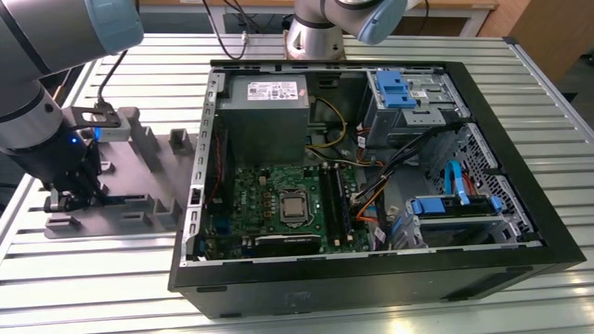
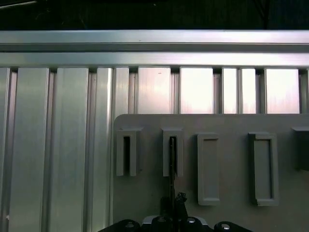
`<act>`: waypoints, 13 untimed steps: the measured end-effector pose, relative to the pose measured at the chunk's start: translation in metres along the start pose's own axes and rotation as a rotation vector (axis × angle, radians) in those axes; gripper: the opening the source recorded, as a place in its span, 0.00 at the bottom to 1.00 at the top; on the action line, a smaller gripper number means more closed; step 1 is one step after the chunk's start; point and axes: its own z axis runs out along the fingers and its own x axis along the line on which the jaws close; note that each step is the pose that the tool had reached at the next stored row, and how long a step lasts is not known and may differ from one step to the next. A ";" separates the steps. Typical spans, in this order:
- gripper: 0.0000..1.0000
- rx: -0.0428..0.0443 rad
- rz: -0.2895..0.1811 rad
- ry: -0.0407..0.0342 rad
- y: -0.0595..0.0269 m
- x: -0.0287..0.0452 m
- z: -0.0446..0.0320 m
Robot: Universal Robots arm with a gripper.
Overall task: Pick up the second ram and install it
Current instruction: 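Pick up the second ram and move it above second insertion slot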
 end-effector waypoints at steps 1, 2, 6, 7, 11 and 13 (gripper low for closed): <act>0.14 -0.0001 0.000 0.0000 0.0000 0.0000 -0.0009; 0.14 0.0000 0.000 0.0000 0.0000 0.0000 -0.0019; 0.14 0.0000 0.000 0.0000 0.0001 0.0001 -0.0062; 0.14 0.0000 0.000 0.0000 0.0002 0.0000 -0.0074; 0.14 0.0000 0.000 0.0000 0.0003 0.0001 -0.0125; 0.14 0.0000 0.000 0.0000 0.0003 0.0001 -0.0145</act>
